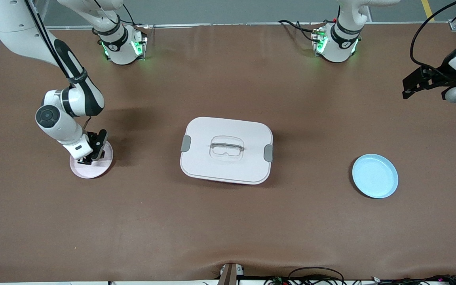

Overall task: Transfer orange switch to right arm and place
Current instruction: 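Lower the switch onto the pink-white plate with the right gripper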

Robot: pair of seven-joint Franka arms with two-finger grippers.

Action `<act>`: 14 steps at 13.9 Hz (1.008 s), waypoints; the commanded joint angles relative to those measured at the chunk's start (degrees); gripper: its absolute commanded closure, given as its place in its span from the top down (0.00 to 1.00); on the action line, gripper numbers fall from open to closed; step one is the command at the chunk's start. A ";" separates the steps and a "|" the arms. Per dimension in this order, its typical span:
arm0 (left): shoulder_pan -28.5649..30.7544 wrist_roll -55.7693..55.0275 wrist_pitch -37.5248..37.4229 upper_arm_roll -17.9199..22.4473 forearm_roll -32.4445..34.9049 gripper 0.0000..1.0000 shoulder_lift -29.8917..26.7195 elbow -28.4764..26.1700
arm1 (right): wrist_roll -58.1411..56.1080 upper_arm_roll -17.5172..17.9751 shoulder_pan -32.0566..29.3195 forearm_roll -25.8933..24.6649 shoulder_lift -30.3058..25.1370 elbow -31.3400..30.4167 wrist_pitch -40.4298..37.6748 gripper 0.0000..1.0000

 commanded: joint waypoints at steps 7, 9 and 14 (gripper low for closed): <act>1.51 0.61 1.24 -0.01 -1.00 1.00 -0.67 -0.71 | 1.30 0.73 -0.55 -1.50 -1.88 0.83 -0.74 1.00; 1.60 0.70 1.24 -0.19 -1.00 1.00 -0.67 -0.80 | 1.66 0.73 -0.55 -1.50 -4.42 0.92 -3.80 1.00; 5.45 0.70 1.59 -3.33 -1.00 1.00 -0.15 -0.62 | 22.70 1.08 -0.55 -1.41 -8.12 3.46 -11.11 1.00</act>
